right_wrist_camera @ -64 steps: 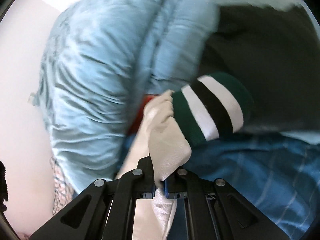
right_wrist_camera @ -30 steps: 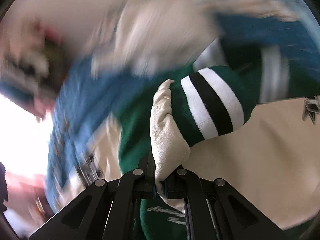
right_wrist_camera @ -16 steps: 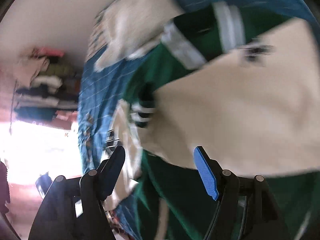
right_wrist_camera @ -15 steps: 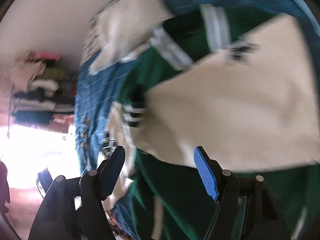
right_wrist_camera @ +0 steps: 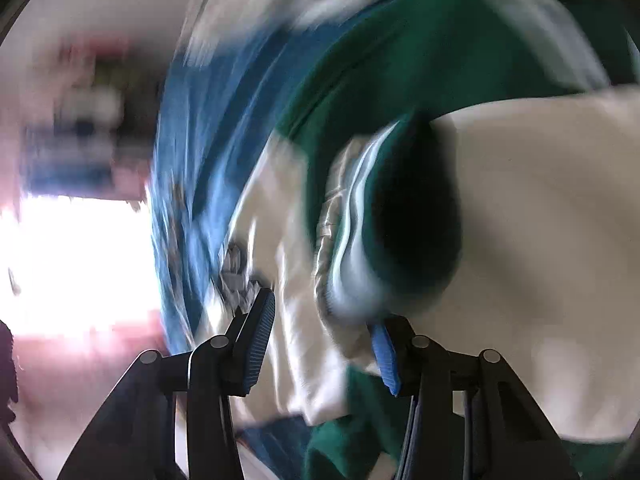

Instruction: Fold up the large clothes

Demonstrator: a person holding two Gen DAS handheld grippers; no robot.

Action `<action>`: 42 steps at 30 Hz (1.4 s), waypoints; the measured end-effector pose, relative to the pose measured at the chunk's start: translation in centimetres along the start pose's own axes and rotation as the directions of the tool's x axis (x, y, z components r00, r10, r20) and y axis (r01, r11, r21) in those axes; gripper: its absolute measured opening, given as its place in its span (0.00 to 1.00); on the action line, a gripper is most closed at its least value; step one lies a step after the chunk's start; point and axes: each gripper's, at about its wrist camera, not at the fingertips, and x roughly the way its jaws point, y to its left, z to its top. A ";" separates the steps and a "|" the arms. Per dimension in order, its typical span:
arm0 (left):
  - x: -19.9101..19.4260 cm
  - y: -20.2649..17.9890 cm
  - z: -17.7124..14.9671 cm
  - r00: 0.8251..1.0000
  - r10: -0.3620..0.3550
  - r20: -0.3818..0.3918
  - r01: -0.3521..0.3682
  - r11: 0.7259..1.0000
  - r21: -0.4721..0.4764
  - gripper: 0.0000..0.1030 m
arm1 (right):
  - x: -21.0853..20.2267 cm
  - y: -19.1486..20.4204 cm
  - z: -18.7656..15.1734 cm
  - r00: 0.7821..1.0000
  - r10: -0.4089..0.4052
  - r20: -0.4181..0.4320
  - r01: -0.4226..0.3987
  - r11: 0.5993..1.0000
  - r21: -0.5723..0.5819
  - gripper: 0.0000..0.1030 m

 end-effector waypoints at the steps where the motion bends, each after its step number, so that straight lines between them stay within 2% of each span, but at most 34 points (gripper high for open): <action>1: 0.9 1.7 0.6 1.000 -0.028 -0.014 0.027 0.998 -0.055 1.00 | 0.3 1.2 -0.2 1.000 -0.019 -0.006 0.019 0.999 -0.045 0.52; 3: 2.9 4.0 1.7 0.993 -0.110 -0.039 0.102 0.981 -0.166 1.00 | -0.3 3.3 -1.4 0.997 -0.078 -0.003 0.076 0.986 -0.149 0.52; 4: 4.1 4.6 2.3 0.986 -0.157 -0.055 0.142 0.965 -0.220 1.00 | -0.7 3.4 -1.9 0.996 -0.089 -0.003 0.087 0.983 -0.159 0.53; 5: 5.3 5.2 2.9 0.976 -0.204 -0.072 0.178 0.946 -0.269 1.00 | -1.5 3.3 -2.8 0.995 -0.098 -0.005 0.096 0.983 -0.157 0.55; 7: 7.6 6.3 4.5 0.952 -0.297 -0.078 0.246 0.889 -0.387 1.00 | -2.8 2.5 -4.2 0.991 -0.134 0.001 0.133 0.982 -0.134 0.58; 9: 8.1 7.1 5.9 0.953 -0.300 -0.030 0.255 0.855 -0.451 0.99 | -4.2 1.3 -5.7 0.984 -0.178 0.010 0.178 0.977 -0.115 0.58; 10: 7.7 7.5 6.9 0.959 -0.280 0.030 0.261 0.844 -0.469 0.92 | -4.6 1.0 -6.1 0.979 -0.202 0.014 0.202 0.974 -0.107 0.58; 11: 7.0 7.6 7.8 0.965 -0.248 0.087 0.260 0.848 -0.462 0.81 | -5.2 0.4 -6.8 0.974 -0.226 0.019 0.227 0.969 -0.093 0.58; 12: 6.2 7.6 8.6 0.965 -0.224 0.135 0.261 0.859 -0.442 0.54 | -5.8 -0.1 -7.4 0.970 -0.241 0.025 0.242 0.967 -0.079 0.58; 13: 5.4 7.4 9.8 0.969 -0.186 0.162 0.238 0.877 -0.418 0.32 | -6.0 -0.3 -7.5 0.966 -0.257 0.032 0.258 0.964 -0.069 0.58; 14: 4.9 7.5 11.2 0.961 -0.194 0.199 0.261 0.875 -0.407 0.23 | -6.5 -0.6 -7.8 0.956 -0.291 0.049 0.293 0.955 -0.051 0.58; 15: 4.6 7.6 12.3 0.950 -0.215 0.225 0.291 0.871 -0.395 0.21 | -6.8 -0.9 -7.9 0.951 -0.303 0.061 0.306 0.951 -0.038 0.58; 17: 3.9 7.6 15.7 0.932 -0.238 0.273 0.328 0.874 -0.359 0.19 | -6.7 -1.2 -7.8 0.950 -0.303 0.078 0.305 0.952 -0.009 0.58; 20: 3.2 6.2 20.8 0.896 -0.294 0.332 0.391 0.876 -0.281 0.19 | -5.6 -1.2 -7.0 0.962 -0.261 0.087 0.259 0.965 0.030 0.58; 22: 2.9 4.3 21.8 0.877 -0.330 0.348 0.419 0.882 -0.218 0.19 | -4.2 -0.2 -5.9 0.969 -0.226 0.100 0.223 0.974 0.039 0.58; 25: 4.3 2.7 24.3 0.865 -0.395 0.310 0.456 0.875 -0.159 0.20 | -1.4 1.7 -4.0 0.977 -0.156 0.147 0.154 0.988 0.025 0.58; 27: 5.6 2.3 24.6 0.868 -0.420 0.265 0.467 0.871 -0.153 0.23 | 1.8 2.4 -2.5 0.980 -0.155 0.128 0.155 0.988 0.014 0.58; 28: 6.2 2.2 24.9 0.866 -0.433 0.249 0.477 0.864 -0.158 0.27 | 3.9 2.6 -1.8 0.979 -0.191 0.077 0.190 0.982 0.018 0.58; 29: 6.7 2.4 24.7 0.855 -0.458 0.243 0.501 0.850 -0.164 0.29 | 5.4 2.3 -1.1 0.974 -0.224 0.036 0.223 0.974 0.034 0.59; 31: 7.4 2.6 24.4 0.821 -0.518 0.241 0.561 0.809 -0.173 0.41 | 5.3 2.3 -0.7 0.974 -0.224 0.028 0.223 0.974 0.039 0.60; 32: 7.5 2.6 24.3 0.809 -0.530 0.255 0.577 0.798 -0.172 0.43 | 4.7 2.3 -0.6 0.979 -0.205 0.018 0.204 0.978 0.038 0.60; 33: 7.4 2.6 24.2 0.810 -0.526 0.259 0.574 0.801 -0.169 0.44 | 3.7 2.2 -0.8 0.984 -0.176 0.017 0.176 0.984 0.035 0.60; 35: 7.0 1.7 24.2 0.838 -0.481 0.258 0.527 0.836 -0.153 0.44 | 1.6 2.0 -1.4 0.986 -0.159 0.038 0.158 0.987 0.026 0.60; 36: 6.6 1.2 24.1 0.843 -0.468 0.265 0.514 0.845 -0.144 0.43 | 0.4 1.8 -1.7 0.984 -0.171 0.055 0.171 0.985 0.020 0.63; 38: 5.3 0.4 24.1 0.862 -0.411 0.298 0.464 0.876 -0.134 0.25 | -2.4 1.4 -2.8 0.973 -0.212 0.091 0.213 0.977 0.005 0.69; 39: 4.4 0.1 24.2 0.862 -0.397 0.314 0.453 0.882 -0.128 0.18 | -3.2 1.4 -3.0 0.971 -0.217 0.105 0.217 0.976 0.009 0.72; 40: 3.7 -0.2 24.3 0.866 -0.381 0.323 0.439 0.889 -0.127 0.17 | -4.2 1.0 -3.3 0.964 -0.238 0.119 0.237 0.971 0.017 0.74; 42: 1.5 -0.6 24.4 0.857 -0.368 0.361 0.432 0.895 -0.114 0.15 | -6.0 0.3 -3.8 0.932 -0.324 0.163 0.324 0.946 0.030 0.79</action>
